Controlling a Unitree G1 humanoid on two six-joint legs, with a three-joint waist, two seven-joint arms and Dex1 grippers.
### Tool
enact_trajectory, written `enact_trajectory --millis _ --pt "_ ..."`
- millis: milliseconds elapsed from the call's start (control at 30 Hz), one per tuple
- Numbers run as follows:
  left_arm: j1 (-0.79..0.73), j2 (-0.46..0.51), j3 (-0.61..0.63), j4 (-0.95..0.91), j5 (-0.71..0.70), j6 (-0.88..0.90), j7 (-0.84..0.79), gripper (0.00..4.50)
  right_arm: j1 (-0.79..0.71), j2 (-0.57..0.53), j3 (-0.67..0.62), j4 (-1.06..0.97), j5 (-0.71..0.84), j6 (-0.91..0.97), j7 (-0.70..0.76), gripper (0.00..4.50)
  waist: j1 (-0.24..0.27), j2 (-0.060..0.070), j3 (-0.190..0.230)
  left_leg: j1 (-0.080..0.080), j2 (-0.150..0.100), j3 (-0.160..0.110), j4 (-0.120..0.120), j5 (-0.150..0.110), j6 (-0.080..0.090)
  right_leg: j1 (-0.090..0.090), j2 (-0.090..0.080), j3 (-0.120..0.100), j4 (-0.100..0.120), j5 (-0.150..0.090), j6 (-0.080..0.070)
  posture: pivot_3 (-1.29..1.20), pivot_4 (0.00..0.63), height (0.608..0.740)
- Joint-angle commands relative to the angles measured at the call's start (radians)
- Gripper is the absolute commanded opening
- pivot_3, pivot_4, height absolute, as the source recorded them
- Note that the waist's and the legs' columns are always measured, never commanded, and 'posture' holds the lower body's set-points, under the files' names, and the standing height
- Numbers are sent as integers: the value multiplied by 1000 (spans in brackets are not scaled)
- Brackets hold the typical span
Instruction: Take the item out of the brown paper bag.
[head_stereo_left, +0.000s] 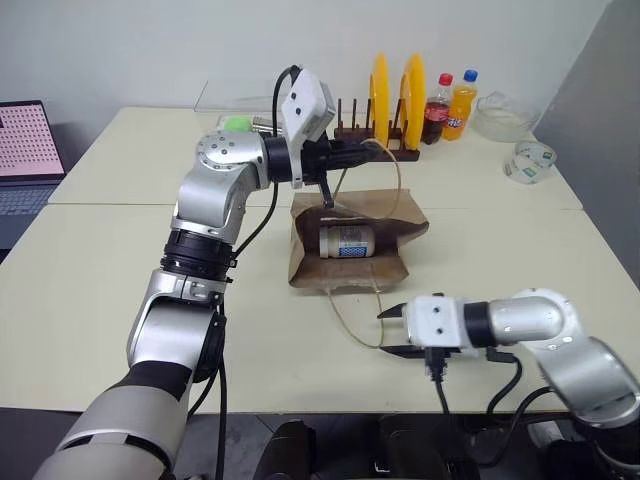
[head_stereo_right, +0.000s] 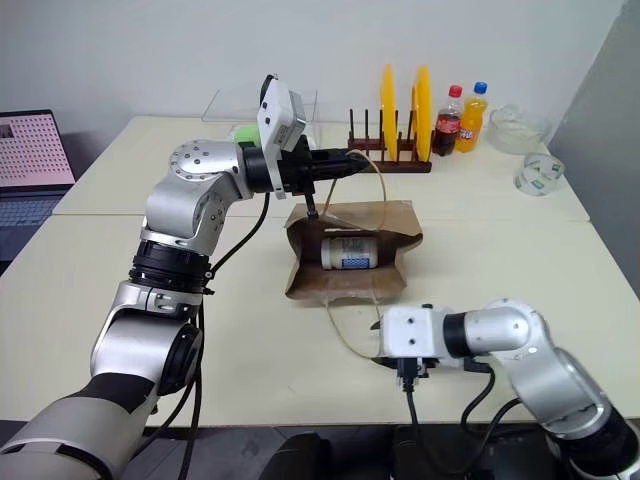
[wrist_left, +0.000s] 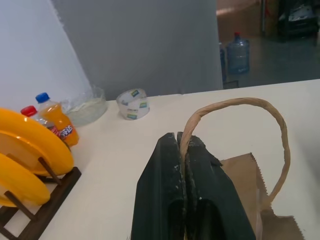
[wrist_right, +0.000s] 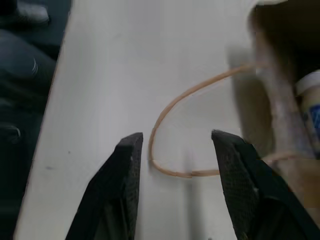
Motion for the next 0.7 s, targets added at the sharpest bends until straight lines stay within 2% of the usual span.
enact_trajectory --millis 33,133,200,300,467,700 --pt "-5 4 26 -58 -38 21 -8 0 -100 47 -84 -45 141 132 -42 2254 -3 0 0 0 0 0 0 0 0 0 0 0 0 0 0 0 150 740" --pt "-13 1 31 -56 -51 28 -15 0 -244 148 -4 51 96 142 -164 2254 -5 0 0 1 1 0 0 0 0 0 1 0 1 0 0 0 150 740" --pt "-21 -4 37 -49 -56 27 -16 0 -321 185 96 153 -6 88 -241 2254 -5 1 0 1 1 0 0 0 0 -1 1 1 1 0 -1 0 150 740" --pt "-26 -8 41 -41 -56 24 -16 0 -382 214 200 286 -110 9 -315 2831 -4 1 0 0 0 1 0 0 0 -1 0 1 1 2 -4 0 150 740" --pt "-23 -6 46 -46 -57 20 -17 0 -469 275 330 537 -284 -123 -424 4477 -3 1 0 -3 -1 2 0 2 -4 -3 -1 1 1 2 -4 0 150 740" --pt "-24 2 50 -49 -63 19 -13 0 -528 278 429 734 -467 -262 -449 4477 -5 1 0 -4 -1 2 0 2 -4 -5 -1 1 1 2 -4 0 150 740"
